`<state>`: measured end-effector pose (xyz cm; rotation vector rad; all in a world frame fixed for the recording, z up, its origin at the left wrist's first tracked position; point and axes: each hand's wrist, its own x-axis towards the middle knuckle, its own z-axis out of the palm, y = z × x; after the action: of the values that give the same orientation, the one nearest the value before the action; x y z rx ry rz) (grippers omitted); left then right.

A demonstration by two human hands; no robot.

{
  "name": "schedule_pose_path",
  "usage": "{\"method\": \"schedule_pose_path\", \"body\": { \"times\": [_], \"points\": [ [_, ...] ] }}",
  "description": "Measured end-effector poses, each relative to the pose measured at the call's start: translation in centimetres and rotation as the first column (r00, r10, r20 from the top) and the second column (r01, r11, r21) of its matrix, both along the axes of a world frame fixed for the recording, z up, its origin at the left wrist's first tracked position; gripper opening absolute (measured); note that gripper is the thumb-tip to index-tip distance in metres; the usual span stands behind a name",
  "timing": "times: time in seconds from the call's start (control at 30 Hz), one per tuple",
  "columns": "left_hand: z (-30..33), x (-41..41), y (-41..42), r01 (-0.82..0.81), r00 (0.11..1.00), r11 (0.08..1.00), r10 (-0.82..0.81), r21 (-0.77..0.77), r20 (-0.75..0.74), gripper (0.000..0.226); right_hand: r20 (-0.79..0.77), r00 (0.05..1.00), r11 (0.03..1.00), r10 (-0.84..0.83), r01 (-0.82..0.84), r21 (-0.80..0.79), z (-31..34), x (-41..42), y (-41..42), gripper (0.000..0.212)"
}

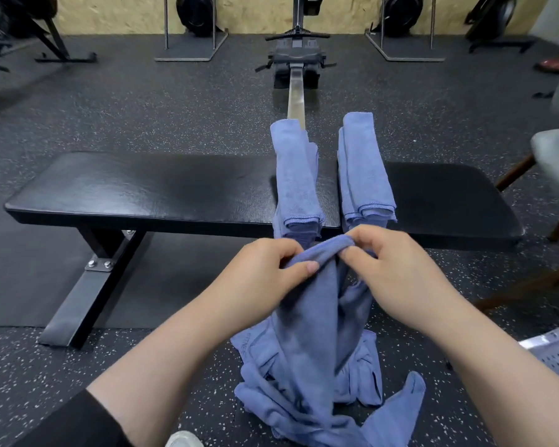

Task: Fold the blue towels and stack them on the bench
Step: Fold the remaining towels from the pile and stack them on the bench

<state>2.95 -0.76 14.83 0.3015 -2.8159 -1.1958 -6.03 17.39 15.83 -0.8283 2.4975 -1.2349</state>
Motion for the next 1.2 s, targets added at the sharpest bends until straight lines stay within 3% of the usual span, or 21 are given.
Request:
{"method": "schedule_pose_path", "body": {
  "times": [0.1,0.27,0.37,0.43,0.5,0.6,0.67,0.77,0.93,1.03,1.2],
  "points": [
    [-0.5,0.3,-0.6,-0.087,0.995,0.994,0.085,0.062,0.044,0.029,0.069,0.993,0.993,-0.099,0.103,-0.062,-0.3,-0.8,0.5,0.018],
    [0.1,0.4,-0.4,-0.244,0.959,0.931,0.272,0.272,-0.072,0.039,0.17,0.973,0.986,-0.155,0.162,-0.031,-0.8,-1.1,0.7,0.018],
    [0.5,0.4,-0.1,-0.283,0.939,0.905,0.329,0.319,-0.1,0.038,0.375,0.915,0.98,-0.147,0.187,-0.073,-0.6,-0.6,0.5,0.018],
    [0.6,0.3,0.2,-0.312,0.929,0.863,0.365,0.397,-0.063,0.037,0.502,0.857,0.972,-0.116,0.202,-0.121,-0.5,-0.5,0.3,0.021],
    [0.2,0.1,0.2,-0.334,0.924,0.779,0.382,0.531,0.021,0.036,0.535,0.84,0.968,-0.088,0.199,-0.153,-0.5,-0.7,0.5,0.031],
    [0.0,0.0,0.2,-0.365,0.922,0.621,0.345,0.694,0.176,0.019,0.466,0.883,0.977,-0.059,0.148,-0.156,-0.2,-0.7,0.8,0.021],
    [-0.2,-0.1,0.2,-0.366,0.925,0.539,0.302,0.759,0.232,0.02,0.423,0.903,0.98,-0.072,0.144,-0.141,-0.1,-0.6,0.9,0.013],
    [-0.7,-0.2,-0.2,-0.356,0.928,0.47,0.279,0.808,0.246,0.023,0.325,0.934,0.983,-0.149,0.177,-0.057,0.2,-0.7,0.8,0.022],
    [-1.3,-0.3,0.1,-0.388,0.904,0.436,0.351,0.812,0.244,0.016,0.057,0.991,0.976,-0.122,0.109,0.188,-0.4,-1.0,1.1,0.02],
    [-1.1,-0.2,0.6,-0.436,0.868,0.417,0.429,0.797,0.251,0.011,0.093,0.989,0.981,-0.114,0.097,0.169,-0.3,-0.7,0.9,0.021],
    [-0.7,-0.2,1.7,-0.429,0.875,0.546,0.449,0.72,0.18,0.014,0.252,0.962,0.994,-0.107,0.097,0.053,-0.5,-0.1,0.0,0.021]
  ]
}}
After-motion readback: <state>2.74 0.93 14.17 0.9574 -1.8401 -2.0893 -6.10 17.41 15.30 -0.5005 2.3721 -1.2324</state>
